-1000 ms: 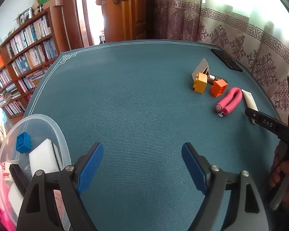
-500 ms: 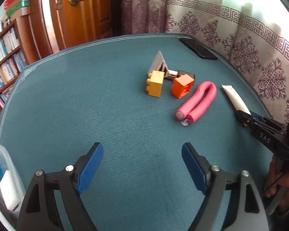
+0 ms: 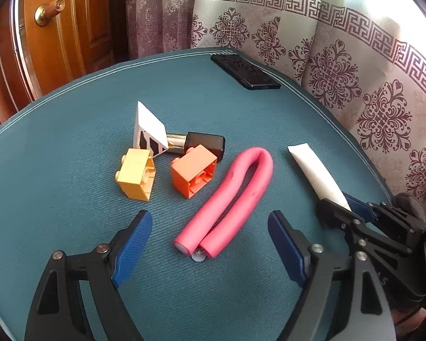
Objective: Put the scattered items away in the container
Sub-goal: 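Grasp the white tube with the right tool while the left tool grasps the pink foam roller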
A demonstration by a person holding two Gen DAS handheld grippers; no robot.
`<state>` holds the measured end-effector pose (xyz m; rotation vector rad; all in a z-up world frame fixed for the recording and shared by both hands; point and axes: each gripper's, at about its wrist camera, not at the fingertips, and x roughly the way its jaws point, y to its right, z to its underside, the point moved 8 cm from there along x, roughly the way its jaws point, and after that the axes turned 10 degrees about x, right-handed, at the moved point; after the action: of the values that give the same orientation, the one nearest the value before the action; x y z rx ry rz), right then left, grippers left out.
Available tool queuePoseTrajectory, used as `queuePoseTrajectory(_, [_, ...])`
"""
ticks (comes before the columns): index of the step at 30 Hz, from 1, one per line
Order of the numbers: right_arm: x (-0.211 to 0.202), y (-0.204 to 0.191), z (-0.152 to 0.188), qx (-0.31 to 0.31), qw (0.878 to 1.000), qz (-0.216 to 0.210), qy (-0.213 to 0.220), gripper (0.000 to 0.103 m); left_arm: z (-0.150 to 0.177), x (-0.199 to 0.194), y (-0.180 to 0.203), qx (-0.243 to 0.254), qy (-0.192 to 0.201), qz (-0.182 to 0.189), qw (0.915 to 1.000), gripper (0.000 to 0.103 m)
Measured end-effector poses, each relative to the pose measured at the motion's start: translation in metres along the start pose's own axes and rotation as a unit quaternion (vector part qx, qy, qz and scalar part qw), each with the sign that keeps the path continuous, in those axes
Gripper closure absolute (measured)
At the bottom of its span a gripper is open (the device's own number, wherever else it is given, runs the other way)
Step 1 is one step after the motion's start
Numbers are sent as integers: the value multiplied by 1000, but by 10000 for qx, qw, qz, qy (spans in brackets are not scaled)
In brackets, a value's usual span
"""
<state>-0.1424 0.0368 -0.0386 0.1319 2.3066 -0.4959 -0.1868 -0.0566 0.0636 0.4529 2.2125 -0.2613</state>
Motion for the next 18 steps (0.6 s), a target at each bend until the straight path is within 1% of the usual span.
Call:
queuePoseTrajectory(8, [1, 1, -1, 78, 10000, -22, 20, 75, -2, 17, -3, -54, -81, -77, 9999, 17])
queuePoseTrajectory(13, [0, 1, -2, 89, 10000, -23, 23, 75, -5, 20, 6, 149, -40, -182, 9997, 29])
queuePoseTrajectory(14, [0, 1, -2, 92, 10000, -24, 23, 75, -5, 20, 8, 203, -31, -176, 9996, 35])
queuePoseTrajectory(15, [0, 1, -2, 95, 9999, -25, 23, 75, -6, 20, 11, 256, -20, -178, 9995, 40])
queuePoseTrajectory(16, [0, 2, -2, 97, 9999, -27, 23, 75, -5, 19, 14, 290, -18, -192, 9994, 42])
queuePoseTrajectory(17, [-1, 1, -2, 95, 9999, -26, 24, 75, -5, 18, 17, 298, -5, -190, 9994, 49])
queuePoseTrajectory(18, [-1, 1, -2, 95, 9999, -25, 24, 75, -5, 17, 18, 293, 5, -173, 9994, 53])
